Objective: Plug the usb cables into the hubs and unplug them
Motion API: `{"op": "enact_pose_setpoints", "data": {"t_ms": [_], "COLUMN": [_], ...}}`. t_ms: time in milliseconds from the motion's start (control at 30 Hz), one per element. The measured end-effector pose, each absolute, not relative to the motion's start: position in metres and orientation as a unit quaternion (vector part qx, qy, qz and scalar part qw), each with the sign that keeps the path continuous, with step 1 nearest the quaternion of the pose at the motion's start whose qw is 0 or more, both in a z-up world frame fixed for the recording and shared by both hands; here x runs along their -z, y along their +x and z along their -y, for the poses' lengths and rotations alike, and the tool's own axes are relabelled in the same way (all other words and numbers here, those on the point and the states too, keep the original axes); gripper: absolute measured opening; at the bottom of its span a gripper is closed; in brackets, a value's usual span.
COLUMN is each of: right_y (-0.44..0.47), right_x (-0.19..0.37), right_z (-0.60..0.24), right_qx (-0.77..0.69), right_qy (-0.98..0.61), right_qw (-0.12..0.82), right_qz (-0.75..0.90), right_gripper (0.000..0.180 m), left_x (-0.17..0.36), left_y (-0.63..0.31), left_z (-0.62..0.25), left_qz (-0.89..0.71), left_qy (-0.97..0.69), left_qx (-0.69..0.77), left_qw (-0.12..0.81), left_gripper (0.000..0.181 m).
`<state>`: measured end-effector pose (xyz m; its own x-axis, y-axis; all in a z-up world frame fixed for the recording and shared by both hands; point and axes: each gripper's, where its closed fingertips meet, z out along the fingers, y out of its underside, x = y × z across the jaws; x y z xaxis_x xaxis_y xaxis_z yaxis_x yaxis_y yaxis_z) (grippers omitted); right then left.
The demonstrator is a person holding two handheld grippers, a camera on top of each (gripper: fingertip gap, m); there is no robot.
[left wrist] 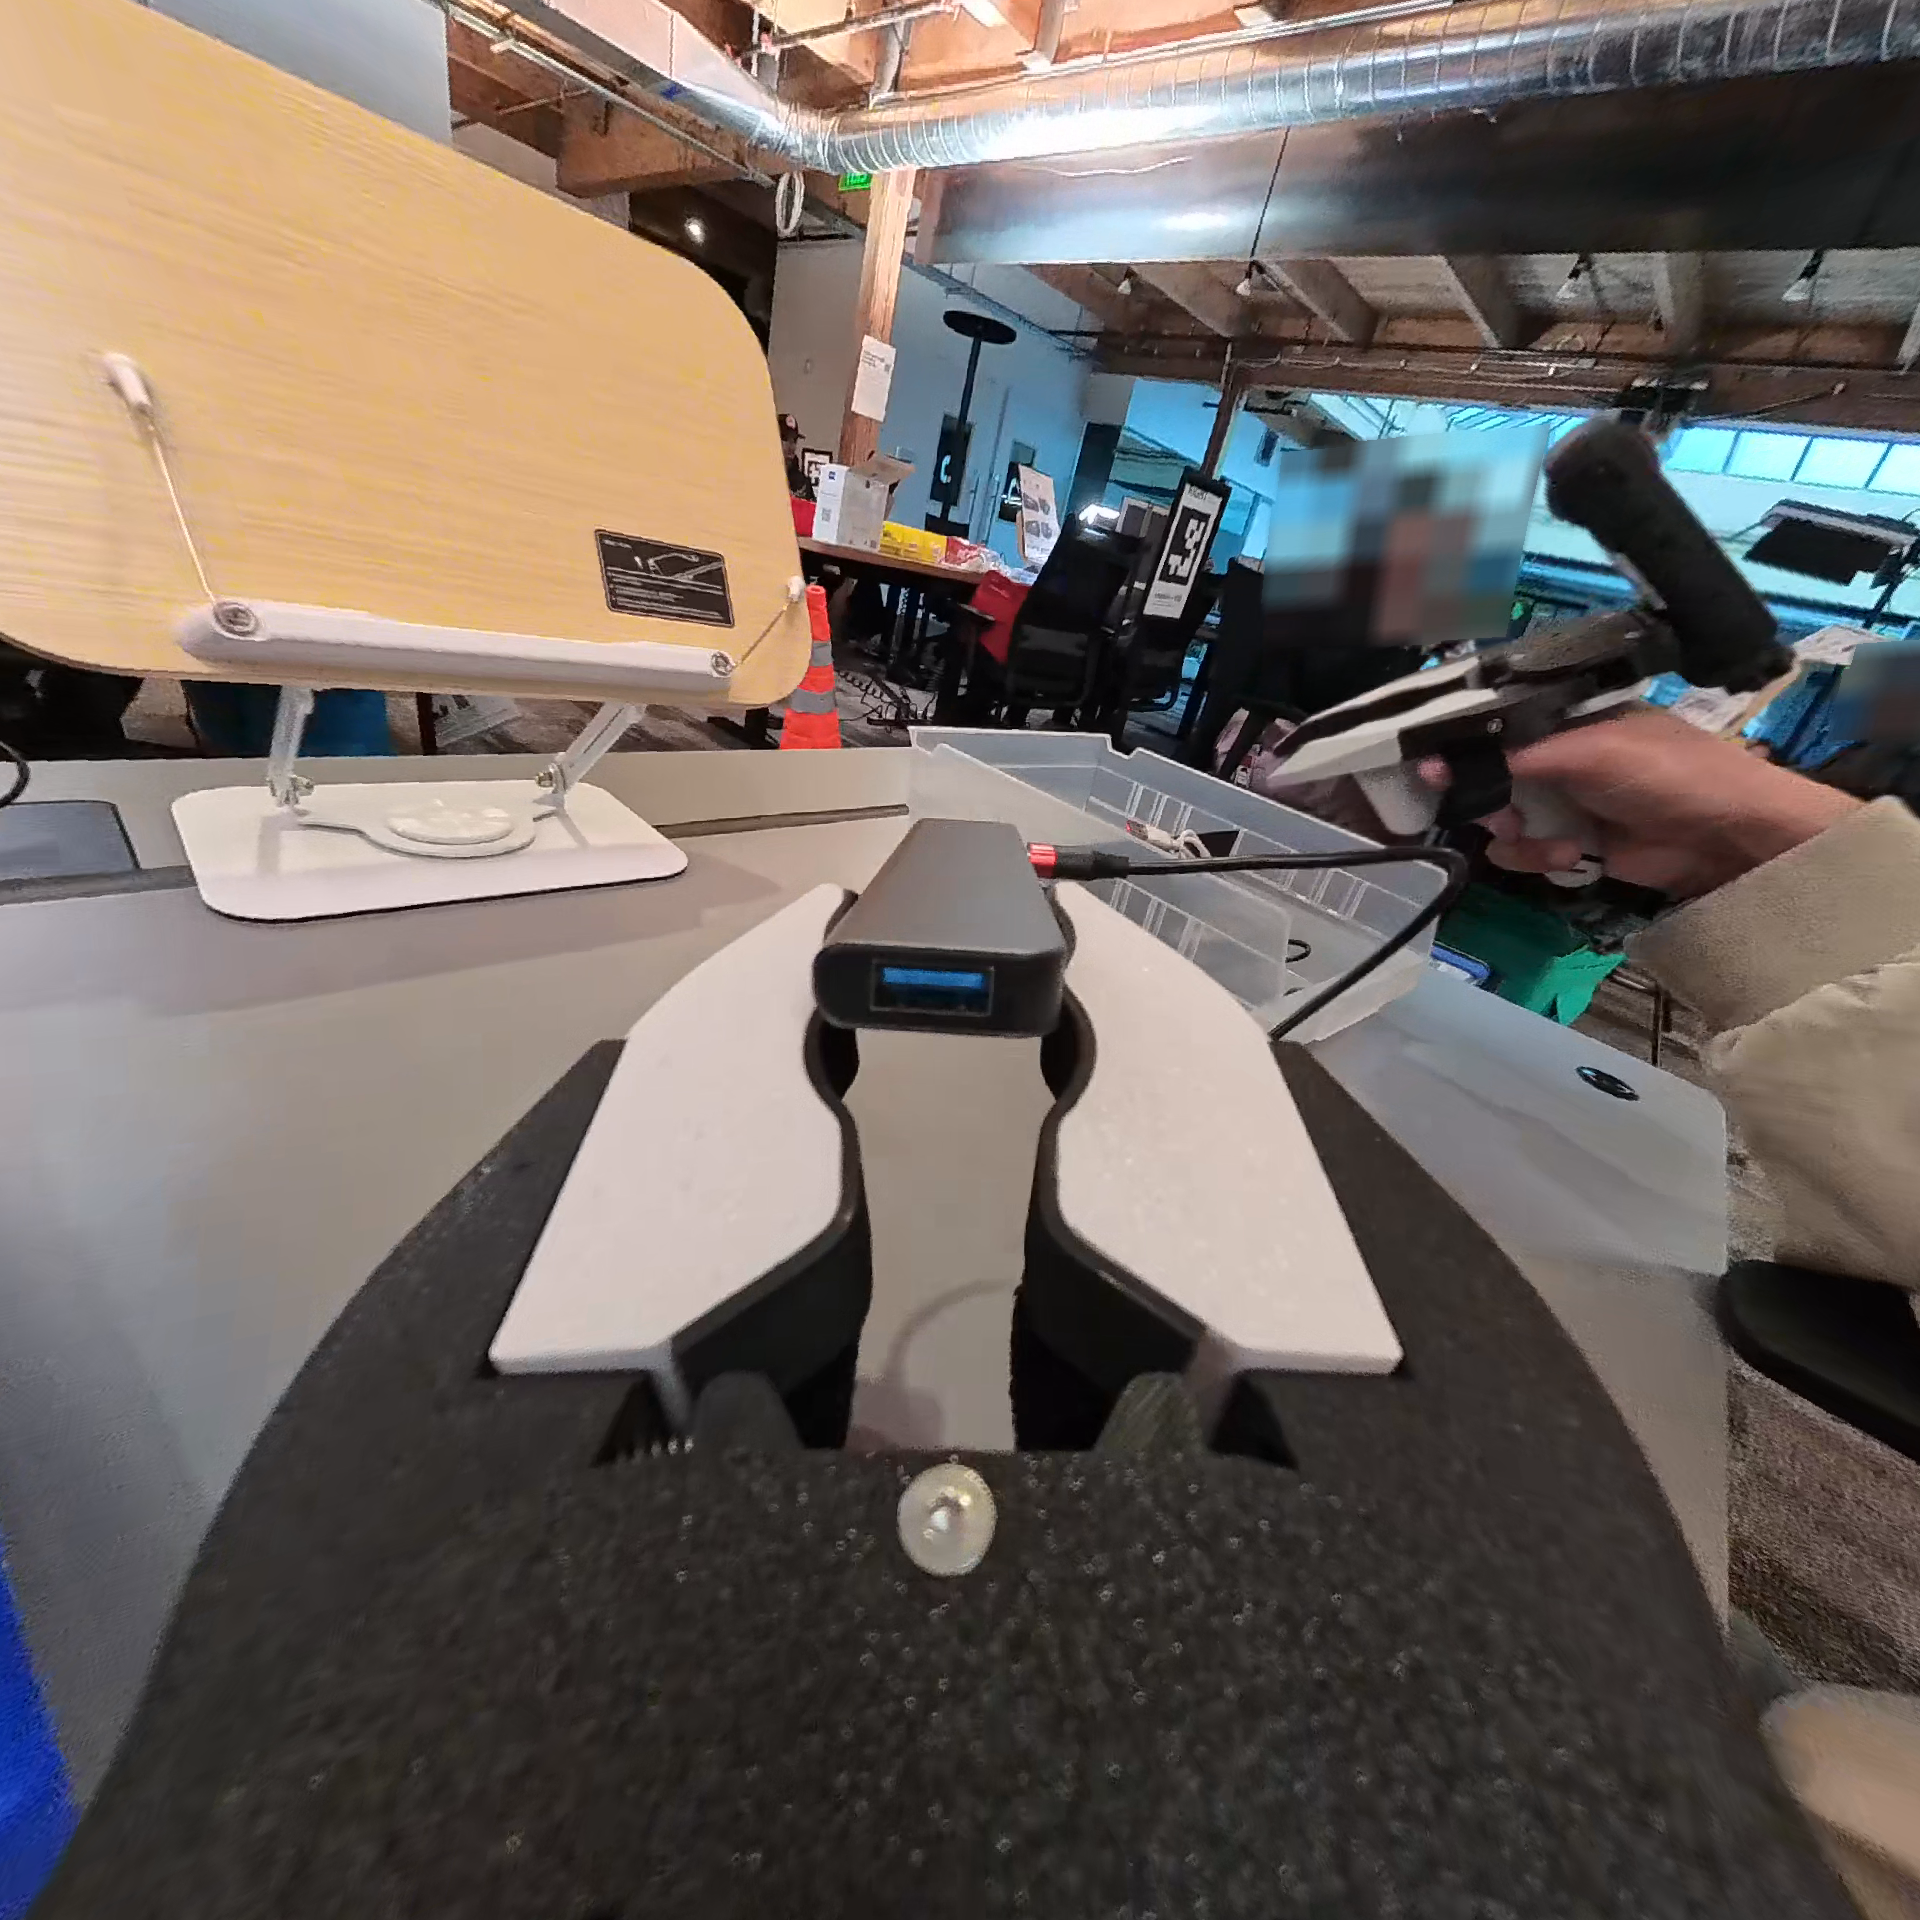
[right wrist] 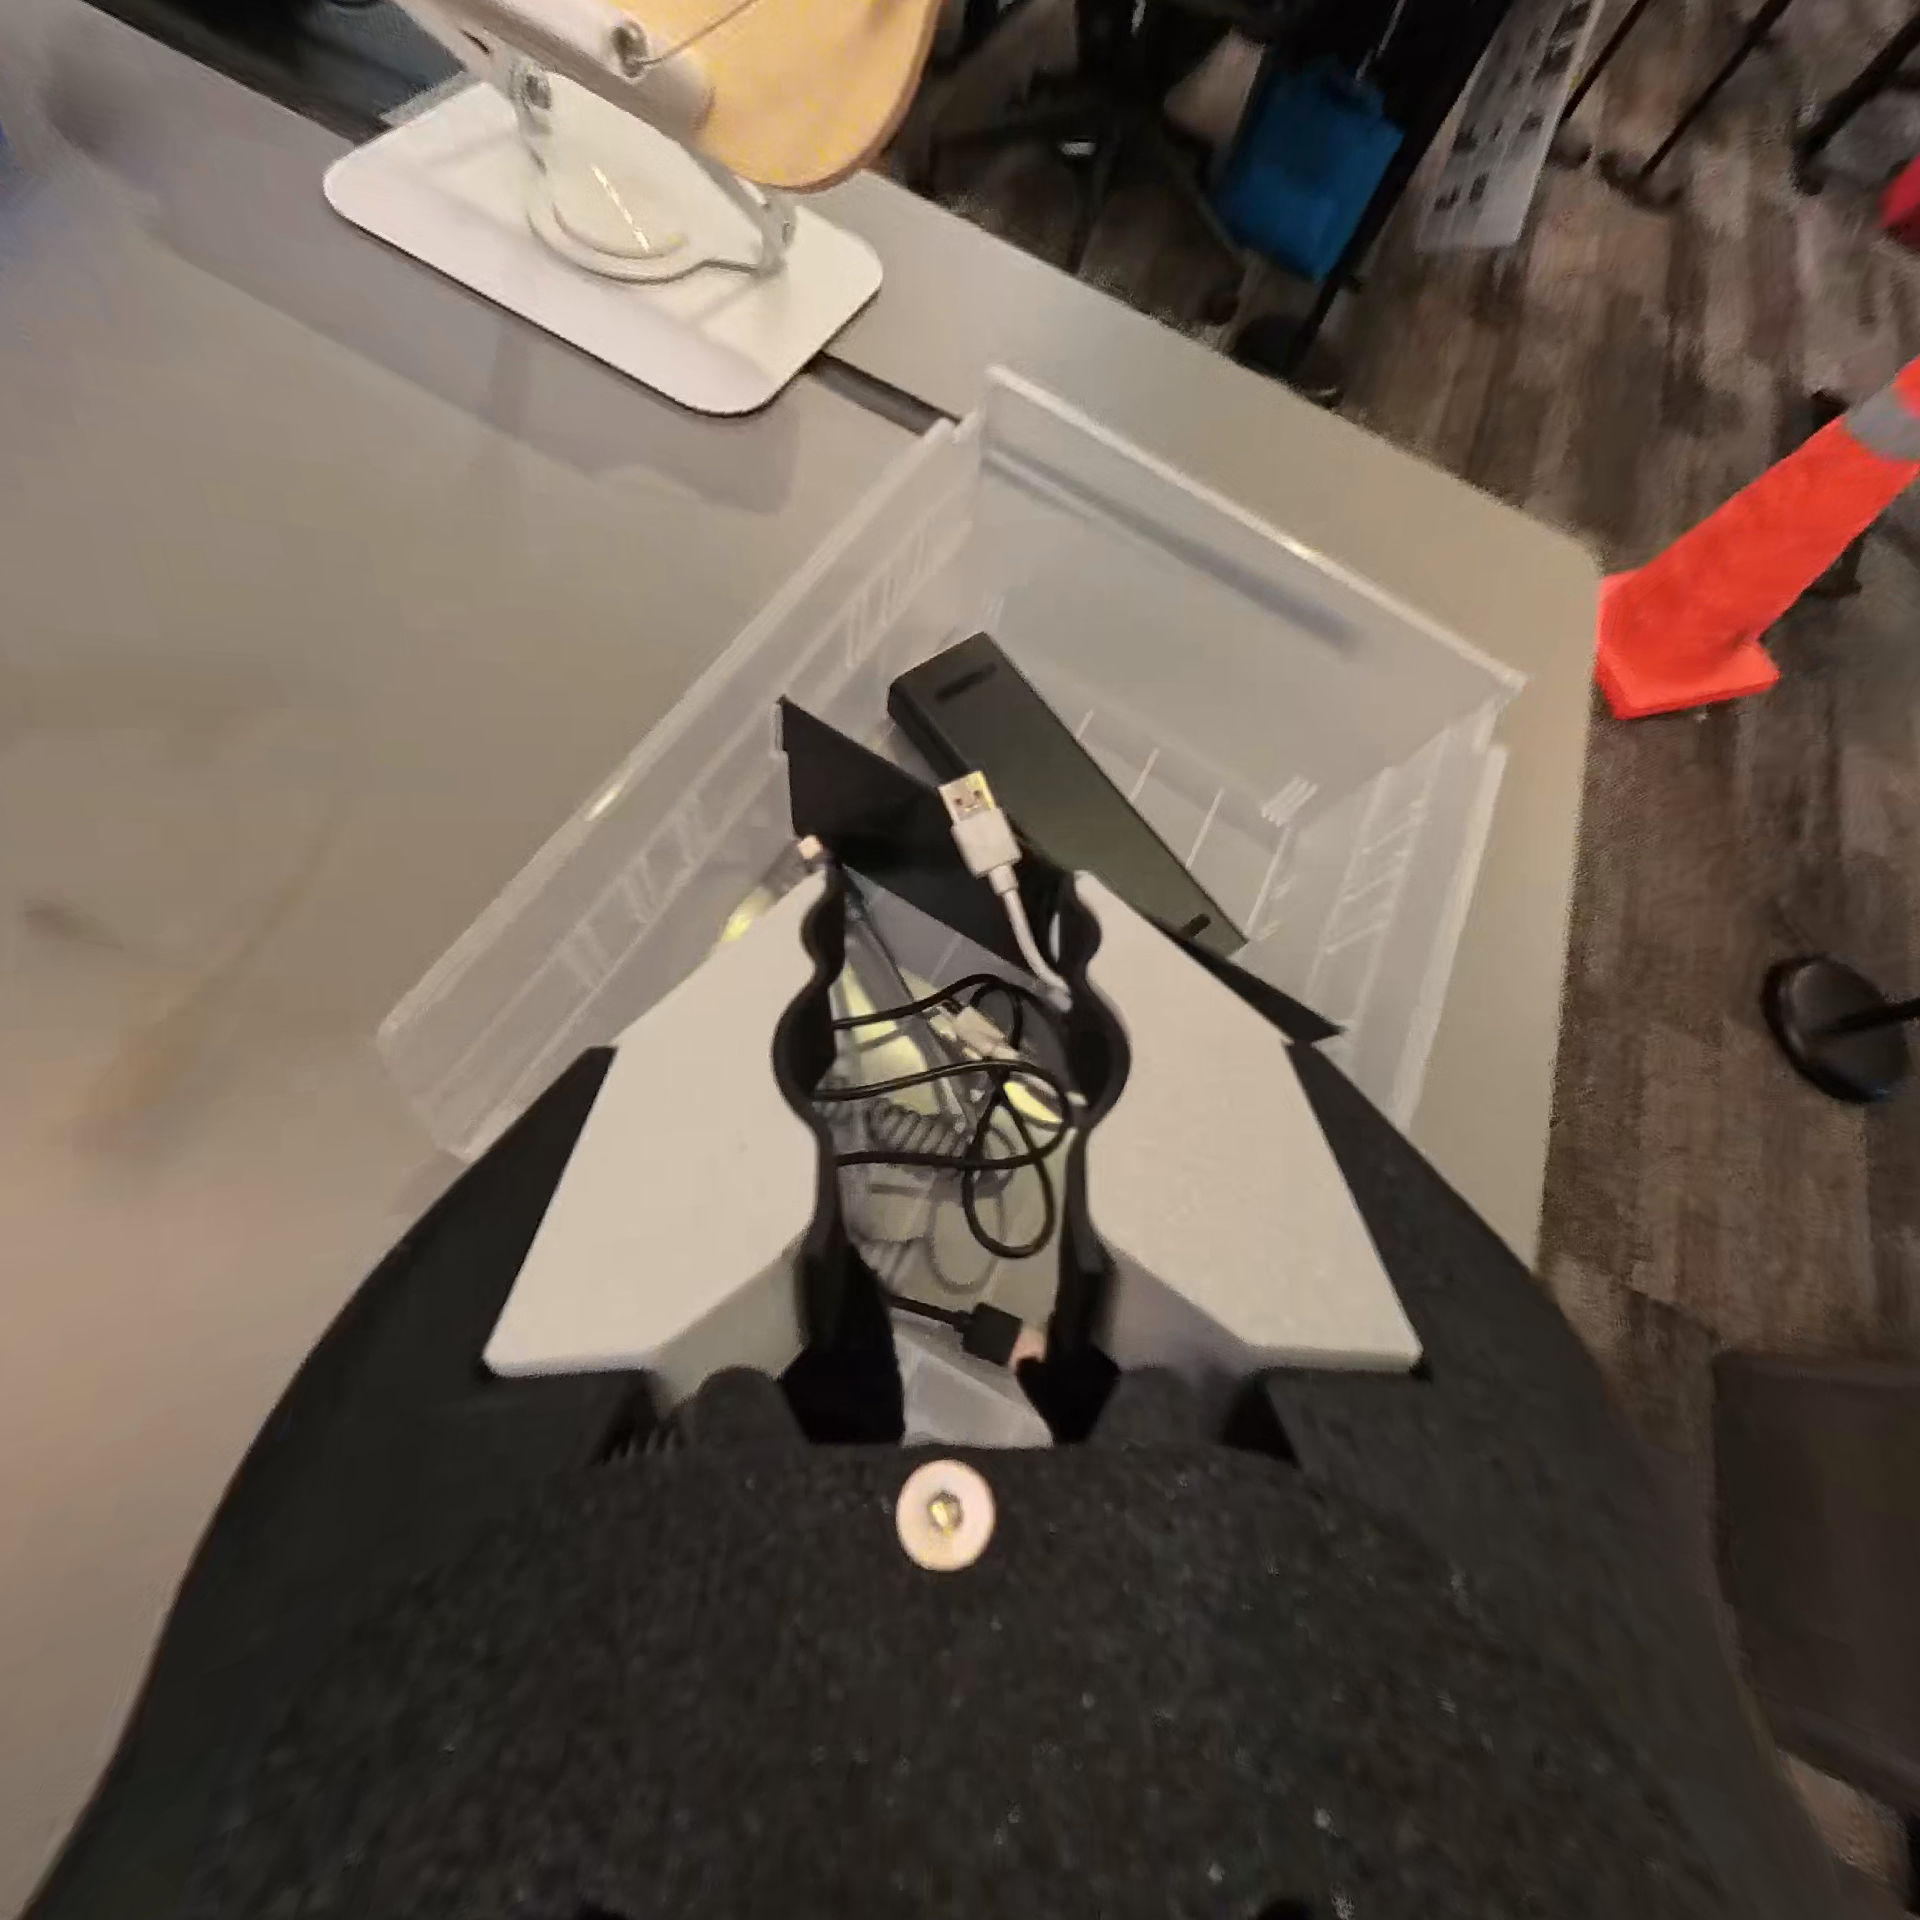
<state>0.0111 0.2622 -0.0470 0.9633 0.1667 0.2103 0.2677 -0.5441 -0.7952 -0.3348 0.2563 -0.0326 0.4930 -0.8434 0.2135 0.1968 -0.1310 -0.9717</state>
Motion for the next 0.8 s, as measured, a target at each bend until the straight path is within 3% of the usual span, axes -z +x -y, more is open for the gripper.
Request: {"op": "enact_pose_setpoints", "data": {"t_ms": [167, 300, 400, 633, 733, 800], "right_y": [0.045, 0.056, 0.056, 0.009, 0.018, 0.018], "right_x": [0.110, 0.144, 0.149, 0.143, 0.152, 0.162], "right_z": [-0.278, -0.293, -0.295, -0.255, -0.266, -0.269], "right_qx": [0.134, 0.159, 0.206, 0.099, 0.138, 0.143], "right_qy": [-0.902, -0.904, -0.898, -0.912, -0.913, -0.916], "right_qw": [0.394, 0.382, 0.362, 0.290, 0.299, 0.291], "right_qz": [0.117, 0.104, 0.144, 0.272, 0.242, 0.236], "right_gripper": [0.029, 0.032, 0.005, 0.003, 0.004, 0.019], "left_x": [0.033, 0.033, 0.034, 0.034, 0.035, 0.036], "left_y": [-0.333, -0.329, -0.326, -0.328, -0.326, -0.326], "left_z": [-0.252, -0.247, -0.245, -0.245, -0.245, -0.245], "left_qz": [-0.269, -0.277, -0.283, -0.281, -0.280, -0.278], "left_qy": [-0.616, -0.612, -0.612, -0.613, -0.615, -0.615], "left_qx": [0.431, 0.435, 0.434, 0.437, 0.440, 0.442], "left_qw": [0.602, 0.599, 0.597, 0.596, 0.591, 0.591], "left_gripper": [0.032, 0.032, 0.032, 0.032, 0.032, 0.032]}}
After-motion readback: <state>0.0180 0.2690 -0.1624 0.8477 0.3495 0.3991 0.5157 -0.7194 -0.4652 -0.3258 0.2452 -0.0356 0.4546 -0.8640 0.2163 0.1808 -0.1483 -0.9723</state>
